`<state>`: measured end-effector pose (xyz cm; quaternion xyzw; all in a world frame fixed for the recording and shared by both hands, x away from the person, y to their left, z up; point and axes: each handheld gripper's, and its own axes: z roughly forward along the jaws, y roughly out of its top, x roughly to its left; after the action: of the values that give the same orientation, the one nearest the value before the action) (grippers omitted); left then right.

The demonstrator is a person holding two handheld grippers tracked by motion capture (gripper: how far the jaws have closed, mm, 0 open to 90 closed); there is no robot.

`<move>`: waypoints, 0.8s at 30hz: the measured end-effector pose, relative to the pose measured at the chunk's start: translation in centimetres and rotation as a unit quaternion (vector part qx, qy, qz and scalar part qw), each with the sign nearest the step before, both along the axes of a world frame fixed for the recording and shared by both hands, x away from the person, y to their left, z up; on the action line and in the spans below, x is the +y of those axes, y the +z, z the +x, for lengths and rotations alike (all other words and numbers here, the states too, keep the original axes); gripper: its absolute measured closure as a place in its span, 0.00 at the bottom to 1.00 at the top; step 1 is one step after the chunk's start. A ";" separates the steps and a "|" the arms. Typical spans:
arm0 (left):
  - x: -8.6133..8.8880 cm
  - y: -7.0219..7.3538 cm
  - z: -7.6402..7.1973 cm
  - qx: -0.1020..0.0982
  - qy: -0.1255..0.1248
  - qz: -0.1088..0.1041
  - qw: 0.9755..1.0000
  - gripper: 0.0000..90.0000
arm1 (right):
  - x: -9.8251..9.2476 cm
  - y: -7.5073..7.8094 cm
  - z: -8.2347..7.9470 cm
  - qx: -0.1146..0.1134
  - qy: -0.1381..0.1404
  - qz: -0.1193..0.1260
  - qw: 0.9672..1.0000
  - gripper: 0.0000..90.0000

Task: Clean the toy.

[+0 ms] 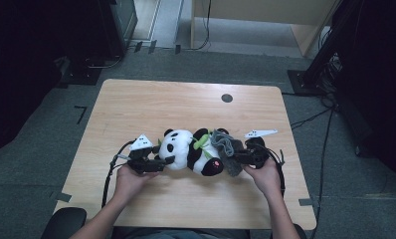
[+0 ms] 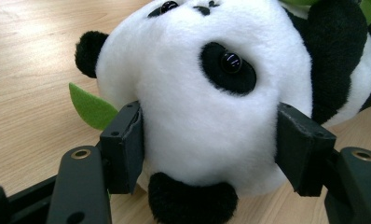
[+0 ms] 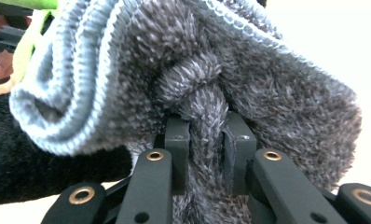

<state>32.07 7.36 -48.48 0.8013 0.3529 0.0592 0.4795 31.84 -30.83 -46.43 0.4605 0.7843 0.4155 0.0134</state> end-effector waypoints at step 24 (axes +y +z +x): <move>0.0 0.0 0.0 -0.001 -0.002 0.003 1.000 0.36 | -4.7 0.3 0.4 0.001 -0.099 -0.004 0.995 0.87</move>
<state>32.07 7.40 -48.50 0.8031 0.3511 0.0600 0.4777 32.20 -35.53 -46.09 0.5360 0.7365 0.4089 0.0555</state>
